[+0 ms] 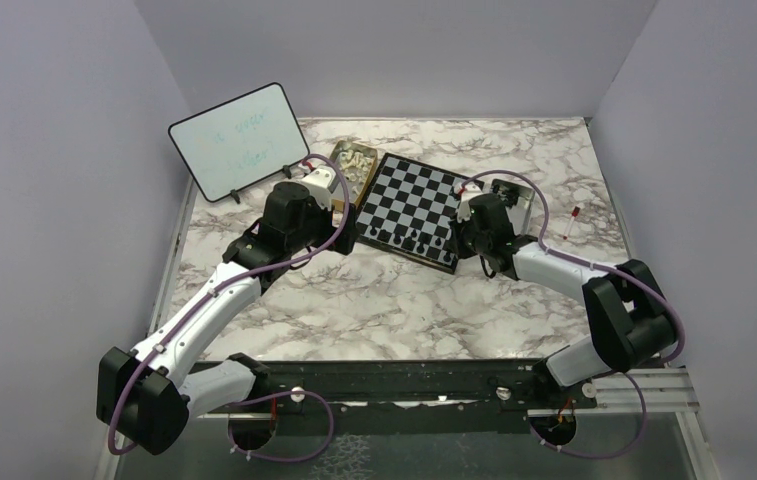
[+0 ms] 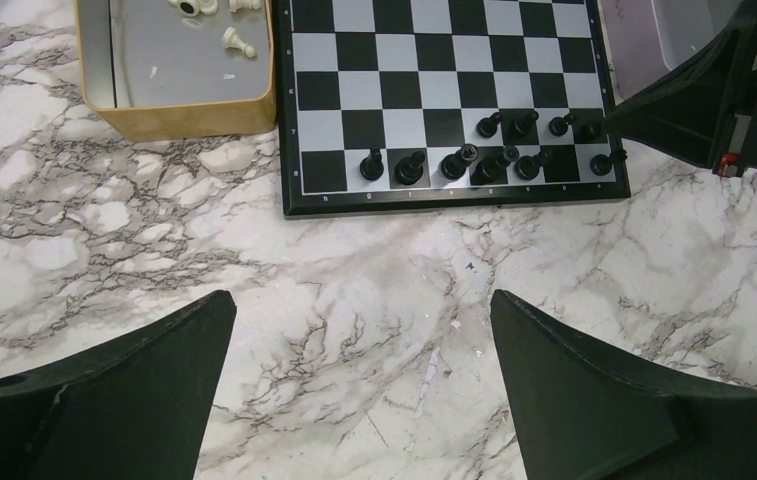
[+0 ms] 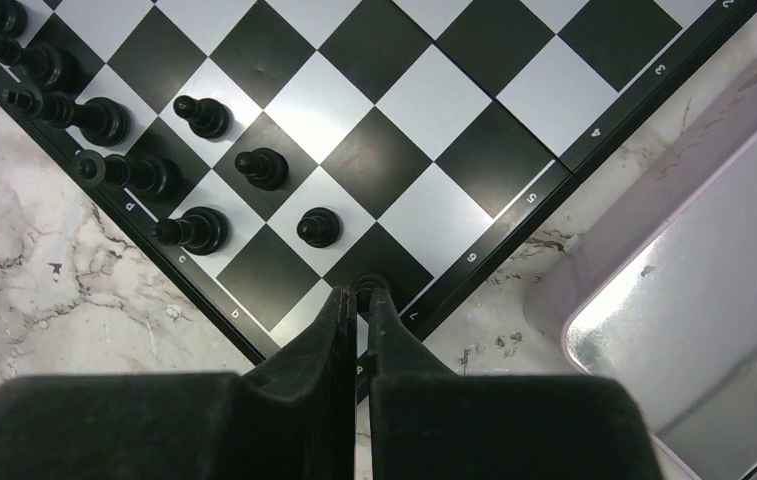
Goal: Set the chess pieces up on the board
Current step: Place the chess piece on the chessboard.
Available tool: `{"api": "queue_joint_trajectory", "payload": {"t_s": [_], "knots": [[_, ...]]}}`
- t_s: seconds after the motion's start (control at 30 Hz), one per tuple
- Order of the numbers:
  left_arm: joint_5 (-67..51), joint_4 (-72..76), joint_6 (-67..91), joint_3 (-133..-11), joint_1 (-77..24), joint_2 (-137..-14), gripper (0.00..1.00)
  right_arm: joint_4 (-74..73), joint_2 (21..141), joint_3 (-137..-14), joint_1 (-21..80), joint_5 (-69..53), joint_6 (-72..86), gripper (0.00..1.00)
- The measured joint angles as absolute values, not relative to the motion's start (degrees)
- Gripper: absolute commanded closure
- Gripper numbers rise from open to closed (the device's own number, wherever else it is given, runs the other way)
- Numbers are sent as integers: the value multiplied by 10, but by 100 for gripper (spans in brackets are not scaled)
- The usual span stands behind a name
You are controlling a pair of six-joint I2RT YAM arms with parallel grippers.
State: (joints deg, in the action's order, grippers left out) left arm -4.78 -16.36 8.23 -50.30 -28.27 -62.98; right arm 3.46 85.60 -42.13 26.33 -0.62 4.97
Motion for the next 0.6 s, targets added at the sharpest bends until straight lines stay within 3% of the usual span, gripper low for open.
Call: {"api": "queue_joint_trajectory", "payload": {"t_s": [0.6], "knots": [[-47, -164, 82, -503, -283, -630, 1, 34, 865, -423, 263, 0, 64, 83]]}}
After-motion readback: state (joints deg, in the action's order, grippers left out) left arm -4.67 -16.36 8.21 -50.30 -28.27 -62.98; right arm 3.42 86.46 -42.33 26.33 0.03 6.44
